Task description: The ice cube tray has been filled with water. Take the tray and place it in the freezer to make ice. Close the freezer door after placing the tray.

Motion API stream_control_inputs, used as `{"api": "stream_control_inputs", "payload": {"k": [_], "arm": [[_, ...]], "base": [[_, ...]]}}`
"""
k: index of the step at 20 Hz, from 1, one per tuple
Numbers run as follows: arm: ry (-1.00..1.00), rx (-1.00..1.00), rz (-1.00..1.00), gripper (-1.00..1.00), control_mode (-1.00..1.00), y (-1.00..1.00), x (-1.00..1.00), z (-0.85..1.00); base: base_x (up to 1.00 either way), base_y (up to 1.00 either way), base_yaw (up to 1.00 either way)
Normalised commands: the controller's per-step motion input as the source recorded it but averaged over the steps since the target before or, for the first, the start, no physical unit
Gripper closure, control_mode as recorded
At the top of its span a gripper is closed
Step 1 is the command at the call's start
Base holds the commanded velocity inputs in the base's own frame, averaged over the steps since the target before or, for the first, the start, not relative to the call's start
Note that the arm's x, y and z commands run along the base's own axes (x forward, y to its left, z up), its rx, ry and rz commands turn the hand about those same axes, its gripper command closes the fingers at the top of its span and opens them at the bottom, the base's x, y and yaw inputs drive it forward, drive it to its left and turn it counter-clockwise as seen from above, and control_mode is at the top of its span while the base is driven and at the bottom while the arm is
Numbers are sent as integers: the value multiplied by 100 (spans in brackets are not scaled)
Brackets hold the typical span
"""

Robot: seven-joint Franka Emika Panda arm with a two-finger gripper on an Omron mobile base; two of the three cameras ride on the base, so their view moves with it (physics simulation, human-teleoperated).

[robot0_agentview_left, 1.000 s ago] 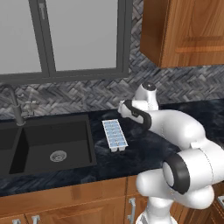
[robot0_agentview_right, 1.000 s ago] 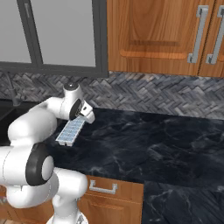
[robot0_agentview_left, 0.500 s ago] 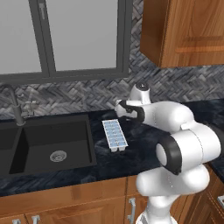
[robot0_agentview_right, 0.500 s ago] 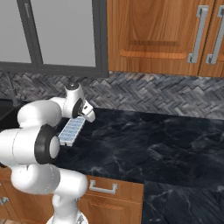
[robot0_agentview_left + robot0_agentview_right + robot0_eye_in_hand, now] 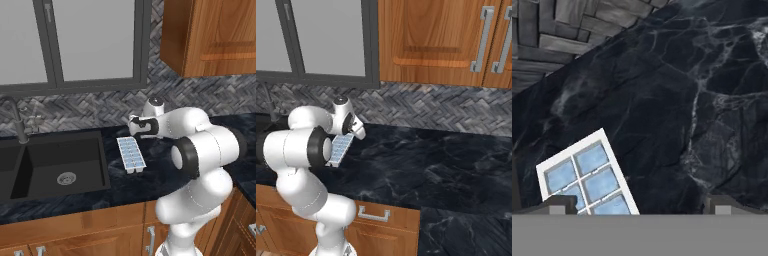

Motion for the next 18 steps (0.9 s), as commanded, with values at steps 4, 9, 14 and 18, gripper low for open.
{"api": "stream_control_inputs", "payload": {"k": [4, 9, 14, 18], "arm": [[1, 0, -3, -100, -100, 3, 42, -26], [3, 0, -3, -100, -100, 0, 45, -27], [4, 0, -3, -100, -100, 0, 45, -24], [6, 0, -3, -100, -100, 6, 44, -23]], "base": [[0, 0, 0], [0, 0, 0], [0, 0, 0], [0, 0, 0]]}}
